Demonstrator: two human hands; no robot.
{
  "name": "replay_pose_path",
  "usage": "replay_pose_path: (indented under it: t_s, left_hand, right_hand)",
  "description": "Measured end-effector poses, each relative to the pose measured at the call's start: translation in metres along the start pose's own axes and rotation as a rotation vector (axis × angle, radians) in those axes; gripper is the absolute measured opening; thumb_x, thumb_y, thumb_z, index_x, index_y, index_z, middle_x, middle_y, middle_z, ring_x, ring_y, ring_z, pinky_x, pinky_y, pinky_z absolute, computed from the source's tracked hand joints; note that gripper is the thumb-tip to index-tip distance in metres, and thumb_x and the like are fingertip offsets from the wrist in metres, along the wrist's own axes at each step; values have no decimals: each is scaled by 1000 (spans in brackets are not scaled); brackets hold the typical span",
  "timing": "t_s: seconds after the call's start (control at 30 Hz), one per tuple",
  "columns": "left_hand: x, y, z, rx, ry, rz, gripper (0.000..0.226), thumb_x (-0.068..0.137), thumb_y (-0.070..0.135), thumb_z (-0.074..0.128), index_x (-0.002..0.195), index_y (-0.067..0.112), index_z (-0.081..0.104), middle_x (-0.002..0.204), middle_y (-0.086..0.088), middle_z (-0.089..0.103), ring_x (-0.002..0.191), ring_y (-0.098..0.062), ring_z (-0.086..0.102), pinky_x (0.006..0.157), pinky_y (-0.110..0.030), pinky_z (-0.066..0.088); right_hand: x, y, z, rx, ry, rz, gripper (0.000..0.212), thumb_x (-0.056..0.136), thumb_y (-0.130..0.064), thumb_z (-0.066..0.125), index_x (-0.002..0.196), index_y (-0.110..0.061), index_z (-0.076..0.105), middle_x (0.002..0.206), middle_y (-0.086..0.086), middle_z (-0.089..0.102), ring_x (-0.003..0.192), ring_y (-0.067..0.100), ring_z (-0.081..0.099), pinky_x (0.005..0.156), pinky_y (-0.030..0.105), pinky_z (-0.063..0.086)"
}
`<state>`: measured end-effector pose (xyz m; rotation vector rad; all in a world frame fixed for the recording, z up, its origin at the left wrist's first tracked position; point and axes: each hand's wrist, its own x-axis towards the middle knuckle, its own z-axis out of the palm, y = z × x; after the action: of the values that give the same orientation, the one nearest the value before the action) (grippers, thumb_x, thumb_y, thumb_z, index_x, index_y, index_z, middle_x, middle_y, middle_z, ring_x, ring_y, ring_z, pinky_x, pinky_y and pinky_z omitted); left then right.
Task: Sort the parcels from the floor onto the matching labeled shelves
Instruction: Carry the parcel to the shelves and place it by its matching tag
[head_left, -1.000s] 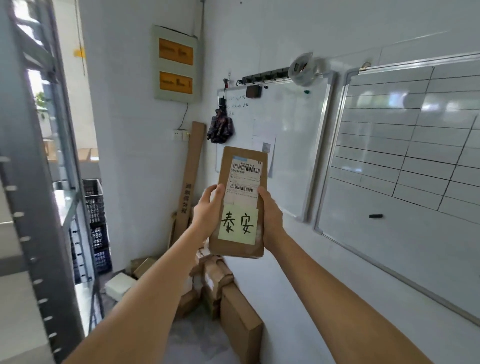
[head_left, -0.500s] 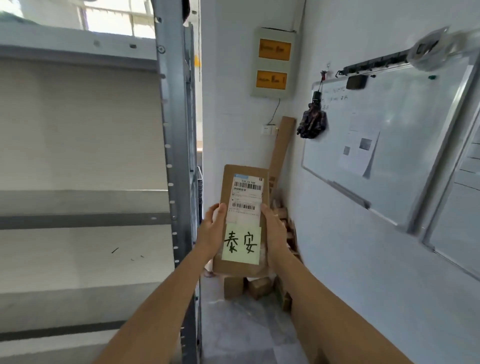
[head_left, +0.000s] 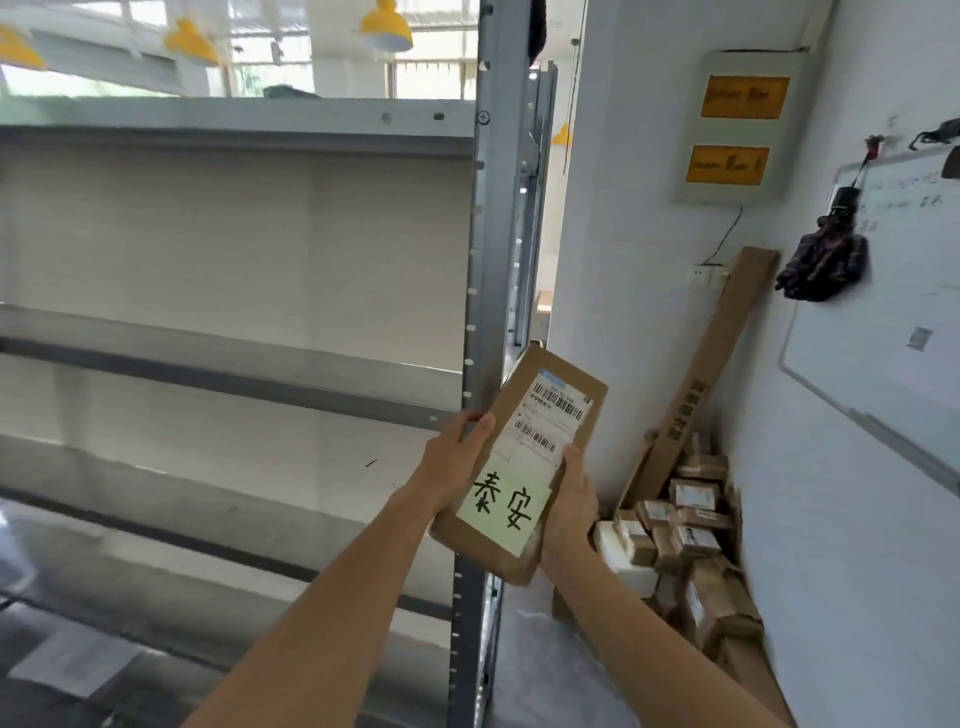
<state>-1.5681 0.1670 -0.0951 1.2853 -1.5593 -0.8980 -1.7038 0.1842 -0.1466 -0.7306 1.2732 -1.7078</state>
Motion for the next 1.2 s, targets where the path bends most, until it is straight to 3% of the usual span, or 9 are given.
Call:
replay_pose_path:
  t_s: [0.07,0.27,0.33,0.47,0.63,0.9,0.97,1.13,1.2]
  left_hand:
    - [-5,0,5,1,30,9,39,101,52,37,128,27,50,91,4,68,79,-10,68,64,-21,50]
    - [-22,0,8,4,70,12,40,102,51,34,130,27,48,101,-3,70,85,-15,70,68,-23,53]
    - [-30,2,4,9,76,19,39,102,51,33,129,27,48,102,-5,71,83,-14,70,63,-20,52]
    - [-51,2,-16,25,107,26,33,103,50,31,123,29,46,95,-1,71,78,-11,70,59,-18,51]
    - [-89,-9,-64,15,218,16,30,104,48,29,122,28,44,97,3,69,80,-8,68,60,-15,49]
    - [-154,-47,-161,43,415,-67,37,104,49,27,123,23,46,97,-2,71,81,-12,71,62,-19,53]
    - [-171,-53,-183,42,466,-106,41,104,49,26,125,21,46,95,0,69,80,-9,69,61,-17,50]
    - [-198,-59,-240,97,605,-153,37,104,48,26,122,21,45,85,9,64,72,0,63,51,-8,45]
    - [-205,-61,-261,103,660,-176,43,103,50,26,124,18,46,90,5,66,79,-6,65,62,-13,49]
  right_hand:
    - [1,-2,-4,-14,-15,-15,47,101,-48,49,107,-4,64,100,24,75,90,41,74,67,37,60]
    - [-8,-10,-15,-40,-85,-19,51,101,-51,48,115,-4,63,101,19,76,88,36,76,53,22,58]
    - [-15,-9,-15,-30,-108,-22,51,101,-52,48,116,-5,62,101,18,76,88,36,76,57,26,60]
    - [-35,-5,-3,-11,-158,-9,54,95,-58,52,113,-9,64,103,19,76,89,37,76,78,46,64]
    - [-77,-8,29,-7,-243,6,50,98,-48,56,118,-2,63,100,17,77,88,36,76,57,26,59]
    - [-156,19,111,-117,-424,56,47,96,-50,58,121,-10,61,104,11,75,90,27,74,83,41,61]
    - [-171,27,133,-143,-491,57,53,93,-56,58,121,-11,62,104,10,75,89,26,74,84,42,61]
    - [-206,43,192,-161,-626,74,92,61,-83,56,120,-14,65,102,7,77,92,27,75,91,51,59]
    - [-218,48,215,-169,-694,94,93,59,-84,55,122,-15,64,103,7,77,92,26,75,91,50,59]
